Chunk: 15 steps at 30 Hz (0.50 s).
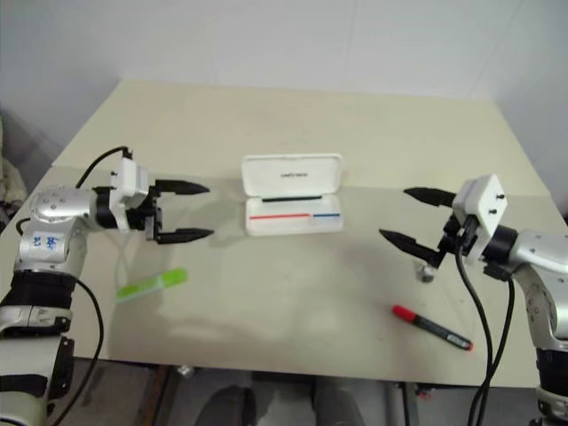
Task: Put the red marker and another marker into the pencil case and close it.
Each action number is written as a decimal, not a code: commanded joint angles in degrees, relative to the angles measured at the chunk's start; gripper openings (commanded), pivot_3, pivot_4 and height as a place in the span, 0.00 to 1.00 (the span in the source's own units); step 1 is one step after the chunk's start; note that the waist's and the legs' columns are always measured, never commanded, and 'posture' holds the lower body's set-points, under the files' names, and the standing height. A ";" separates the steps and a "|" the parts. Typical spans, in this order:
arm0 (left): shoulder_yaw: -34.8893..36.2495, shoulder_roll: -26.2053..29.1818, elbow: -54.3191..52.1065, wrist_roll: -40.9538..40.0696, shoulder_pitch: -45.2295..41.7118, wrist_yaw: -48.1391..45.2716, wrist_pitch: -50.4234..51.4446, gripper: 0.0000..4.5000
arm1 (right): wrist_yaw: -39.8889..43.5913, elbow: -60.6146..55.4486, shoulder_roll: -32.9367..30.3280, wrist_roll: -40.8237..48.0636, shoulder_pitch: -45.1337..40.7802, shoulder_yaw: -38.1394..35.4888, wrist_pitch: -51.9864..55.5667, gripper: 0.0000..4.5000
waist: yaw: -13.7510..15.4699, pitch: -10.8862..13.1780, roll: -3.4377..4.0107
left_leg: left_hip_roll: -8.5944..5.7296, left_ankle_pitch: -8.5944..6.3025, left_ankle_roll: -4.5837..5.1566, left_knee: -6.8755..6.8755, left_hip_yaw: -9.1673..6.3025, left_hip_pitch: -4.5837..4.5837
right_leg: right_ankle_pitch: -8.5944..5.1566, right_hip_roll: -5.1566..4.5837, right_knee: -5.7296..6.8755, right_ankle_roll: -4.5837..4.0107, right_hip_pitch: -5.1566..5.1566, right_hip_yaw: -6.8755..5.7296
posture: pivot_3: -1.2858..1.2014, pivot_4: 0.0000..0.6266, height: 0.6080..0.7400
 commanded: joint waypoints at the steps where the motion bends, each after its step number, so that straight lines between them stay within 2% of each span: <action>1: -1.57 -1.18 2.58 1.40 -4.70 -2.69 -3.53 1.00 | -0.13 -4.46 0.93 3.19 -2.98 1.94 3.46 1.00 | 0.14 0.01 0.01 | 0.00 0.00 0.00 0.01 0.00 -0.02 | 0.00 0.00 -0.02 0.00 0.00 0.00 | 0.52 0.24 1.00; 2: -2.67 -1.75 4.17 2.01 -6.59 -4.17 -3.75 0.91 | -0.49 -5.92 1.53 4.28 -4.04 2.84 4.85 1.00 | 0.12 0.02 0.02 | 0.00 0.00 0.00 0.01 0.00 -0.02 | 0.00 0.00 -0.02 0.00 0.00 0.00 | 0.52 0.24 1.00; 3: -3.87 -2.51 5.60 2.46 -8.59 -5.70 -3.49 0.87 | -0.76 -7.15 2.17 4.88 -4.91 3.69 5.66 1.00 | 0.13 0.03 0.05 | 0.00 0.00 0.00 0.00 0.00 -0.02 | 0.00 0.01 -0.02 0.00 0.00 0.00 | 0.52 0.24 1.00; 5: -6.08 -4.10 7.90 4.17 -11.73 -7.21 -3.92 0.74 | -1.23 -8.31 3.22 5.05 -5.58 4.52 6.15 1.00 | 0.17 0.04 0.06 | 0.00 0.00 0.00 0.00 0.00 -0.05 | 0.00 0.03 -0.02 0.00 -0.04 -0.01 | 0.52 0.24 1.00; 15: -12.52 -8.38 10.82 11.82 -13.82 -6.28 -5.14 0.74 | -2.74 -9.18 5.96 2.98 -3.48 5.24 4.41 1.00 | 0.73 0.05 0.08 | 0.01 -0.04 0.07 -0.01 0.04 -0.18 | -0.06 0.03 -0.07 0.03 -0.14 0.01 | 0.52 0.24 1.00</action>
